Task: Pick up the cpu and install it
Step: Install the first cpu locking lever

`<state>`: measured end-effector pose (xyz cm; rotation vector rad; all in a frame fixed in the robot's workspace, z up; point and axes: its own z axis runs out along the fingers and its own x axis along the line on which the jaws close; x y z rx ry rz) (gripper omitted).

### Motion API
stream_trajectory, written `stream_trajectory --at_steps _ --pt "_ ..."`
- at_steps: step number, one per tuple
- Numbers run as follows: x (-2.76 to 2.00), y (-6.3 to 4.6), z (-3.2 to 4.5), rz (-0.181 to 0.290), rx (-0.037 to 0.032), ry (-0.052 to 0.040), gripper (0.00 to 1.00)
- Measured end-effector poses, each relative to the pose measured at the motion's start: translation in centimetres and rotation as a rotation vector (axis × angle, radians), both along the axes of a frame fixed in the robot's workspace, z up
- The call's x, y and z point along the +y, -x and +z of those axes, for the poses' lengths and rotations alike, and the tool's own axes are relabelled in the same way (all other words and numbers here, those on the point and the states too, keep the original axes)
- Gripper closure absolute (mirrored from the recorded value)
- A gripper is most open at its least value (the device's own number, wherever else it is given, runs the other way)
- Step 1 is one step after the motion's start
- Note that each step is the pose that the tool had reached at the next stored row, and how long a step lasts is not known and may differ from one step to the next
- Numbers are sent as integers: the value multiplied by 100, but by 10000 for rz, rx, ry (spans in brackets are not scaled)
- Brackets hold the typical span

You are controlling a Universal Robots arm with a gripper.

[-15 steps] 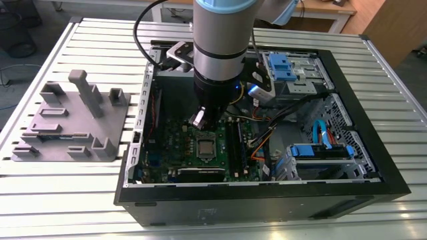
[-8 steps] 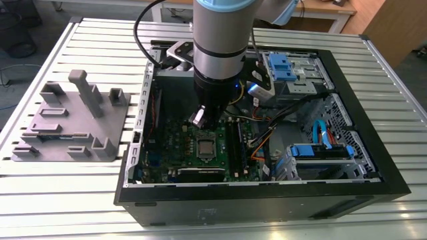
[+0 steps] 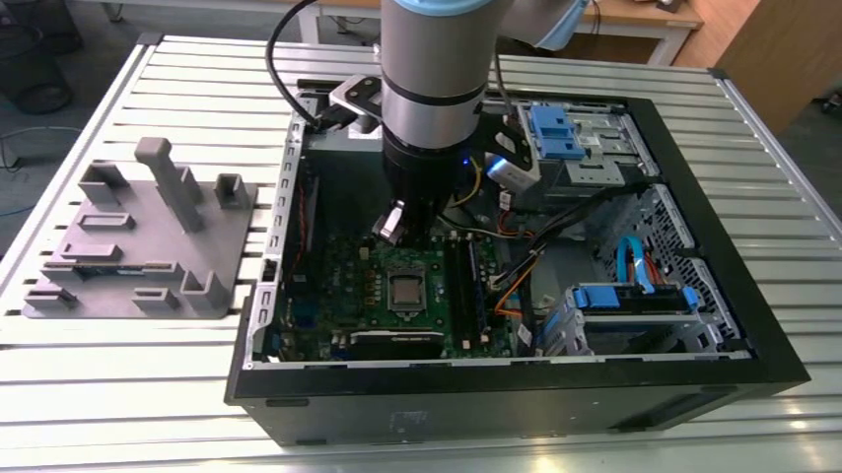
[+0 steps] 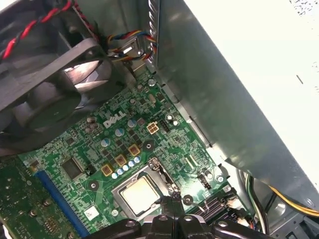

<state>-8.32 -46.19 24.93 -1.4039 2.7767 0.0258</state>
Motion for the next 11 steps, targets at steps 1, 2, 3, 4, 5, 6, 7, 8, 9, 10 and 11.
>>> stream_trajectory --at_steps 1,2,3,4,5,6,7,8,9,10,11 --pt "0 0 5 0 1 3 89" --pt "2 1 14 -1 1 3 89" --pt "4 1 27 -1 0 1 89" --pt "6 1 43 -1 0 1 89" --pt "9 1 61 -1 0 -1 89" --pt "11 0 82 -1 -1 -1 89" --pt "12 0 103 -1 0 1 89" --pt "13 0 120 -1 0 0 89" --pt "14 1 134 -1 1 2 89" --pt "15 0 139 -1 0 0 89" --pt "18 0 137 -1 -2 -3 89"
